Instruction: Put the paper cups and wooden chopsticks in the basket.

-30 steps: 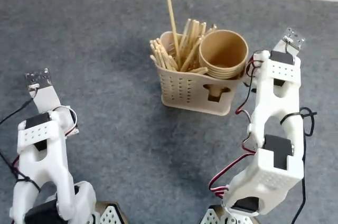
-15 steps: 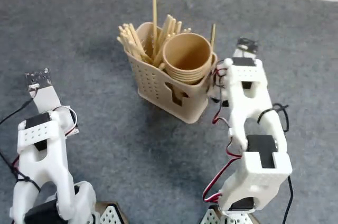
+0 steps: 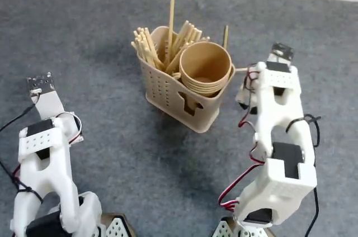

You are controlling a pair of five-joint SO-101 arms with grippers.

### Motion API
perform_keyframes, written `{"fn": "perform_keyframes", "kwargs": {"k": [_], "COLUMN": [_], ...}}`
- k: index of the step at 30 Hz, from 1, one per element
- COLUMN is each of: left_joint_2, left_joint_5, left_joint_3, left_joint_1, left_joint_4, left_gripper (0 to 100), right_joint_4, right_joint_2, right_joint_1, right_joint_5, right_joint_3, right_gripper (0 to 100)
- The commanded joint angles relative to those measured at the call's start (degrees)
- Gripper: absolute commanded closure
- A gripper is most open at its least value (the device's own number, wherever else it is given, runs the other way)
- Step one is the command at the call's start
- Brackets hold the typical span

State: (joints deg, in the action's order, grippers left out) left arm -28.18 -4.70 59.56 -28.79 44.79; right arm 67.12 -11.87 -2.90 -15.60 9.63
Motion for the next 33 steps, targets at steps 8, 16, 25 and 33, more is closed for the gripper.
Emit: {"fn": "perform_keyframes", "kwargs": {"k": [8, 16, 25, 33], "left_joint_2": [-2.2, -2.2, -2.0, -1.8], "left_joint_5": [-0.3, -0.3, -0.2, -0.2], "left_joint_3": [-0.1, -0.1, 0.0, 0.0], "left_joint_1": [-0.3, -0.3, -0.3, -0.3], "left_joint_4": [-0.6, -0.6, -0.6, -0.6], "left_gripper": [99, 99, 99, 99], "right_joint_4": [9.8, 7.8, 7.0, 7.0], "right_joint_2": [0.8, -1.9, -18.7, -30.5], "right_joint_1": [-1.5, -1.4, 0.7, 3.6], "right_joint_5": [0.2, -9.0, -17.7, -19.7], "right_joint_3": [-17.5, -28.6, -45.3, -58.4], "right_gripper": [93.2, 92.9, 78.1, 73.8]}}
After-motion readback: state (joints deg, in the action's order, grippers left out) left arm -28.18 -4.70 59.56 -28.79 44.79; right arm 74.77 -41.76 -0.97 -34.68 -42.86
